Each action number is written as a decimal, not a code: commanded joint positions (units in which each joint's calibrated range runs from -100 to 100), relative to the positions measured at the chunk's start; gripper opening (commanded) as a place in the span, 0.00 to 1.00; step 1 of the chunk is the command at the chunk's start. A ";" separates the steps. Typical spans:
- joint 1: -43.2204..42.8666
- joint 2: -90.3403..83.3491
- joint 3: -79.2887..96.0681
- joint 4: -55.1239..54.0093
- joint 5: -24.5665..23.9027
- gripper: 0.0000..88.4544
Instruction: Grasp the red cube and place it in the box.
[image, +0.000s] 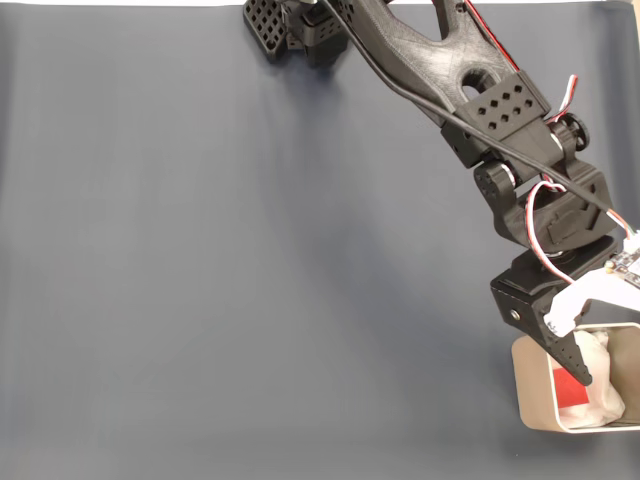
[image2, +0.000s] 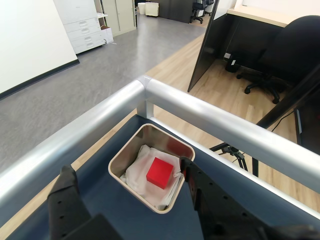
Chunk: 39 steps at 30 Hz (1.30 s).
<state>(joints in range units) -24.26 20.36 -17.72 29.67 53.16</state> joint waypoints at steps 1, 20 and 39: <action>0.54 -0.52 -3.45 -1.31 0.34 0.53; 0.82 -0.17 -3.45 -1.80 0.10 0.52; 17.51 -11.53 6.13 -1.97 0.00 0.00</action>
<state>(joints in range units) -12.61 17.41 -14.29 28.80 53.65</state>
